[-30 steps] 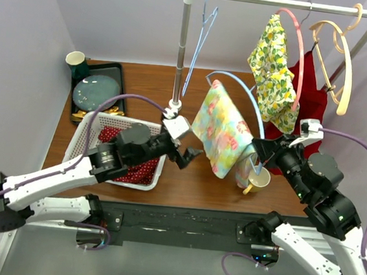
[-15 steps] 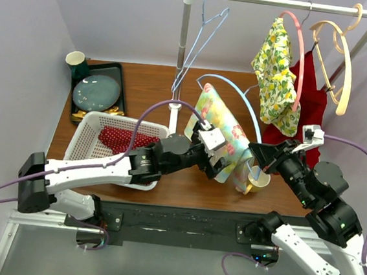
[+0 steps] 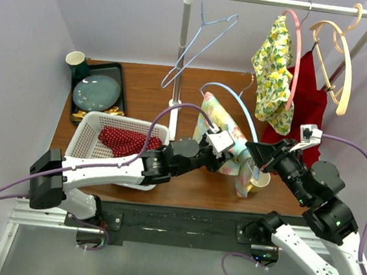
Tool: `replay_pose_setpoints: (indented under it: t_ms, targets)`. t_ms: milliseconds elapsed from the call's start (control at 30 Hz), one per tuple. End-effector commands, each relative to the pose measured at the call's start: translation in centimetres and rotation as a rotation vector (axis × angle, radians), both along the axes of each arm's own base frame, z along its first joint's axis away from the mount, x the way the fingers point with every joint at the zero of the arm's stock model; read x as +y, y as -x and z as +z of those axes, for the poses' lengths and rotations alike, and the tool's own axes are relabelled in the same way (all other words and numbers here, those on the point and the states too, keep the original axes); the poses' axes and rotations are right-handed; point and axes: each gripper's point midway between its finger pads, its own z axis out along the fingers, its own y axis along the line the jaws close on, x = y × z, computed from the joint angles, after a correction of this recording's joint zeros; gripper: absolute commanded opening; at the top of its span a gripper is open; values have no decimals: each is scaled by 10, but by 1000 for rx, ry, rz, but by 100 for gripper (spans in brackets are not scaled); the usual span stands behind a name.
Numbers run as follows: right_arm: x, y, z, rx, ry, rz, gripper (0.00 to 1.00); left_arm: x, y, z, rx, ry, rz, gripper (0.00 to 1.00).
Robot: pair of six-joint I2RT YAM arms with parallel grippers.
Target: Remove the skirt from the hanger
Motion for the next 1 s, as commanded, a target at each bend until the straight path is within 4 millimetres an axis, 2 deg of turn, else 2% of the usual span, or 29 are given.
replay_pose_setpoints:
  t_ms: [0, 67, 167, 267, 300, 367, 400, 467, 733, 967]
  targets:
    - [4, 5, 48, -139, -127, 30, 0, 0, -3, 25, -42, 87, 21, 23]
    - [2, 4, 46, -139, -124, 19, 0, 2, -2, 29, -39, 91, 24, 2]
    - [-3, 0, 41, -134, -108, -16, 0, 8, -2, 28, -21, 69, 36, 0]
    - [-7, -3, 37, -135, -98, -44, 0, 22, 1, 39, -18, 85, 56, 0]
    - [-9, -4, 36, -135, -97, -54, 0, 31, 3, 51, -25, 109, 63, 0]
    - [-12, -8, 31, -129, -83, -81, 0, 44, 3, 60, -30, 126, 90, 0]
    - [-13, -10, 29, -127, -78, -90, 0, 54, 5, 75, -41, 158, 101, 0]
    - [-15, -12, 25, -126, -72, -106, 0, 69, 4, 89, -55, 172, 132, 0]
    - [-15, -21, 14, -114, -48, -129, 0, 144, 8, 184, -167, 287, 256, 0]
    - [-24, -21, 14, -127, -40, -175, 0, 232, -7, 227, -235, 278, 558, 0]
